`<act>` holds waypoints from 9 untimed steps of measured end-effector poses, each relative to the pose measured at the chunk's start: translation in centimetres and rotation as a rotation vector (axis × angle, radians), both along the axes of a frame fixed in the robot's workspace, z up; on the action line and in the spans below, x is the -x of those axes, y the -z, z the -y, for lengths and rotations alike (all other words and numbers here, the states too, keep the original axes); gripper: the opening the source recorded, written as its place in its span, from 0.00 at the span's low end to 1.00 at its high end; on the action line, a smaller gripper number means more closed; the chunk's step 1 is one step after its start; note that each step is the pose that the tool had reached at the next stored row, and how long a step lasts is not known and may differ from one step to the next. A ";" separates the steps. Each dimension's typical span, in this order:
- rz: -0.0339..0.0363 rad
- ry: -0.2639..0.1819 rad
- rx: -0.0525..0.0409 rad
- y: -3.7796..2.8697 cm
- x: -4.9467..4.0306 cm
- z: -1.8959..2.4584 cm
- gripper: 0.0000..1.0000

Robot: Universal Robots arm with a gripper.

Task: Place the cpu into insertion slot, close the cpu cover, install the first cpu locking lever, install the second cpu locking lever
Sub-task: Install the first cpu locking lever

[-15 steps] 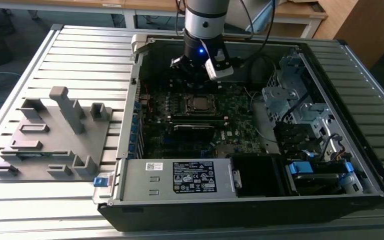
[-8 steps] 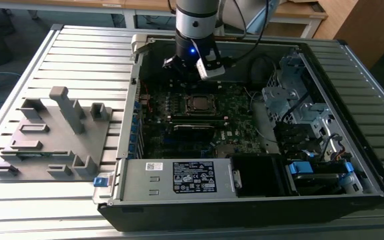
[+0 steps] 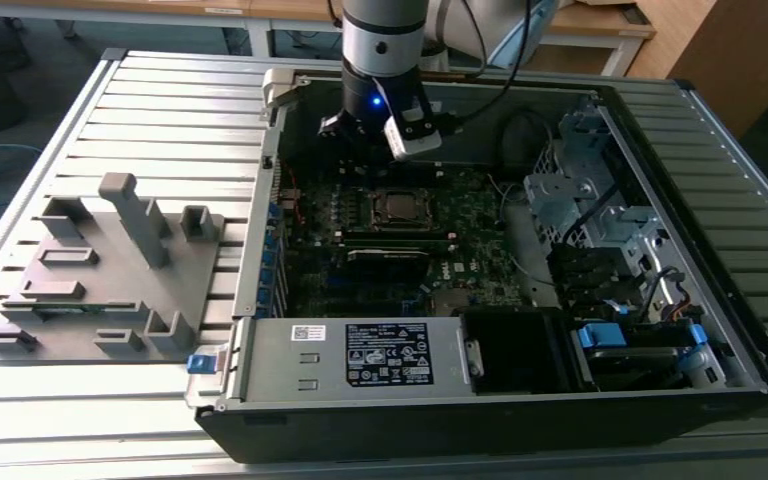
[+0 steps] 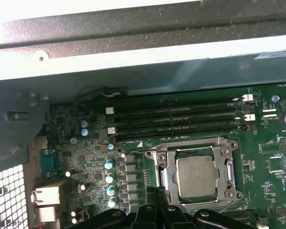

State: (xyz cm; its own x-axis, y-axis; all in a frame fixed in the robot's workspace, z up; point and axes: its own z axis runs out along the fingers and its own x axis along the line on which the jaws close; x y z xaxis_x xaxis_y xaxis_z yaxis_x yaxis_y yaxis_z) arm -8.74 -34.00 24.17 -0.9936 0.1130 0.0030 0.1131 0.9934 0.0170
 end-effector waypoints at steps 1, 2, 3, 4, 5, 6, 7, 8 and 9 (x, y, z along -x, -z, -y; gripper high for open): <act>-0.0001 0.000 0.0001 -0.03 0.00 0.00 0.10; -0.0002 0.000 0.0003 -0.09 0.00 0.01 0.10; 0.0000 0.000 0.0001 -0.17 0.00 0.00 0.10; 0.0001 0.000 0.0001 -0.26 0.00 0.00 0.10; 0.0001 0.000 0.0000 -0.35 0.00 0.00 0.10; 0.0001 0.000 0.0000 -0.45 0.00 0.00 0.10; 0.0001 0.000 0.0000 -0.54 0.00 0.00 0.10; 0.0001 0.000 -0.0001 -0.63 0.00 0.00 0.10; 0.0001 0.000 -0.0001 -0.70 0.00 0.00 0.10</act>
State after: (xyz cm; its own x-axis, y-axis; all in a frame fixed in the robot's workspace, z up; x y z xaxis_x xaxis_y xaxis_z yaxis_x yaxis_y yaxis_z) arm -8.75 -34.00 24.87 -0.9936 0.1131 0.0029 0.1131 0.9934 0.0171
